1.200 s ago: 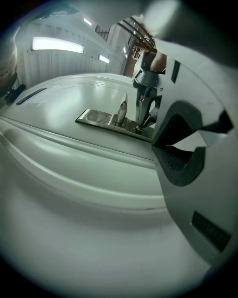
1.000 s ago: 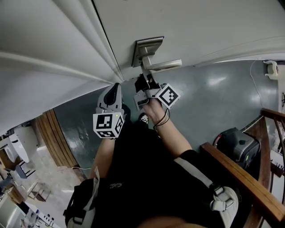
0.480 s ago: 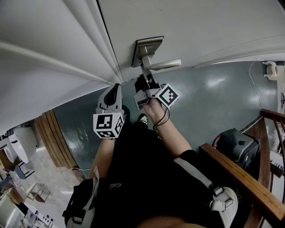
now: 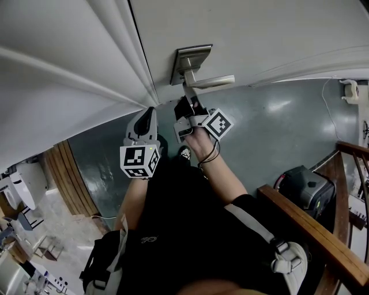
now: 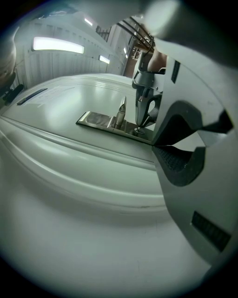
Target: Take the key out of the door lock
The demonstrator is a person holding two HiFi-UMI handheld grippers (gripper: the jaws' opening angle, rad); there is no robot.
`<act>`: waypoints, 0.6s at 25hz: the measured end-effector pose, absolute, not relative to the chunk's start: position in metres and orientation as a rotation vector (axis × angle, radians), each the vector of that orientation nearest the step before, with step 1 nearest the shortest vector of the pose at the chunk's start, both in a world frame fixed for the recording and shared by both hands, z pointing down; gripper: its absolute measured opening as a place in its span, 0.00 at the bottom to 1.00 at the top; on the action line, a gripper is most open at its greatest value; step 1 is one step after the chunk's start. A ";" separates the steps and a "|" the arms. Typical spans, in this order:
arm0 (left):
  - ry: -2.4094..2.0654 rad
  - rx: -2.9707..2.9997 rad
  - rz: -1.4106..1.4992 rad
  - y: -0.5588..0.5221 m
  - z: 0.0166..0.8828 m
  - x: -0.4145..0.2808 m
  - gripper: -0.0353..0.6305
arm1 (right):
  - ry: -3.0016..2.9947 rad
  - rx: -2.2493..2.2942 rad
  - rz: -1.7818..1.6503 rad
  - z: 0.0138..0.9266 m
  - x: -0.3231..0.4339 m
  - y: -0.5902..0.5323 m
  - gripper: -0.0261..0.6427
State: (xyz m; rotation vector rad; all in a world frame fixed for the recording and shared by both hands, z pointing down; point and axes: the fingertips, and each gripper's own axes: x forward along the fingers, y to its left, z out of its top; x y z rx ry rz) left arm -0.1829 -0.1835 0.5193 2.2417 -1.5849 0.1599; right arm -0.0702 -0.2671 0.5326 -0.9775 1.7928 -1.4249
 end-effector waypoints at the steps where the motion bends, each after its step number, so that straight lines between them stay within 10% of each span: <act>1: -1.584 2.242 0.160 -0.183 0.520 -0.182 0.09 | 1.794 -0.977 -1.423 0.533 -0.070 -0.267 0.08; 15: -1.594 2.231 0.150 -0.179 0.518 -0.182 0.09 | 1.793 -0.964 -1.433 0.530 -0.070 -0.264 0.08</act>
